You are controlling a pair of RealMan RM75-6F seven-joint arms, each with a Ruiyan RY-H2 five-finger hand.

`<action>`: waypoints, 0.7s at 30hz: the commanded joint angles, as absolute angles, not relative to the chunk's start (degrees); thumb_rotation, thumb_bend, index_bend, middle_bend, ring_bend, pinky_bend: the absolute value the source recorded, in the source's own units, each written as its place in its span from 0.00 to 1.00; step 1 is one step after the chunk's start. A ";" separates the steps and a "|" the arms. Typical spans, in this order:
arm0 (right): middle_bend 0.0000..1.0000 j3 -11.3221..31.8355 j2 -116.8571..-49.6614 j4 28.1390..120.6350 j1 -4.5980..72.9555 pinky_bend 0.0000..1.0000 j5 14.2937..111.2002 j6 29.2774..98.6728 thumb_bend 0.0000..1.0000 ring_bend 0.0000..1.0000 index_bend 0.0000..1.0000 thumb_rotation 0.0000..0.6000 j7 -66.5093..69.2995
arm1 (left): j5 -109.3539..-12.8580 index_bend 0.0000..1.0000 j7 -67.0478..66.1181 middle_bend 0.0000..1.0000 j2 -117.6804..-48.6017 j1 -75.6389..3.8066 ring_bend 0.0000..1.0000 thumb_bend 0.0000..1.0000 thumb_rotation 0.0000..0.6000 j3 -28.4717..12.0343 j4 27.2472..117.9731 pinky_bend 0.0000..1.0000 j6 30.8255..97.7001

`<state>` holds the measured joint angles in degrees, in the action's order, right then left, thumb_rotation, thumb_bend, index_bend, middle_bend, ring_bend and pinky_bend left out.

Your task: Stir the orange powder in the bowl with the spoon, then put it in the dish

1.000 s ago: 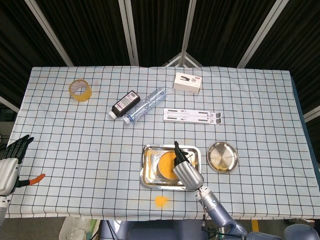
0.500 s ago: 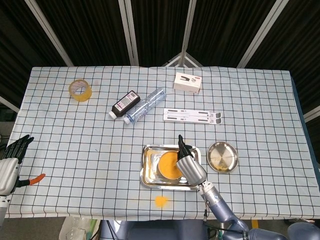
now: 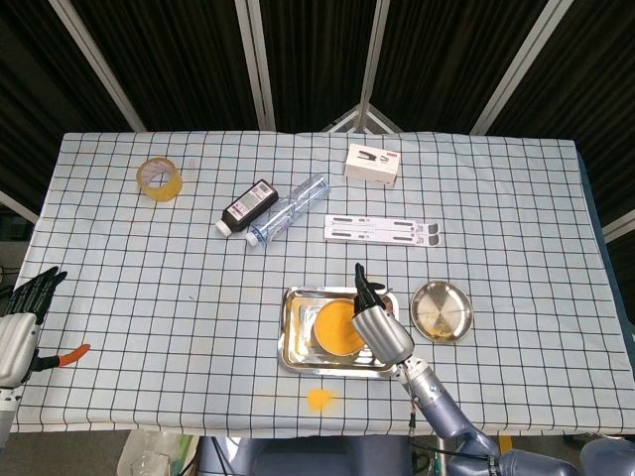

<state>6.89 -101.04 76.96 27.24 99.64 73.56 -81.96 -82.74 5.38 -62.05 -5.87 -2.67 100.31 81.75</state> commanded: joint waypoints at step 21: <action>0.51 5.77 -105.38 73.01 28.38 0.00 98.90 71.57 0.57 0.18 0.61 1.00 -83.68 | -82.92 0.00 5.80 0.00 -61.77 -5.87 0.00 0.00 1.00 -2.59 100.35 0.00 81.68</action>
<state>5.85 -105.38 73.02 28.42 98.86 71.53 -83.69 -82.91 5.80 -61.78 -5.86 -2.59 100.35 81.68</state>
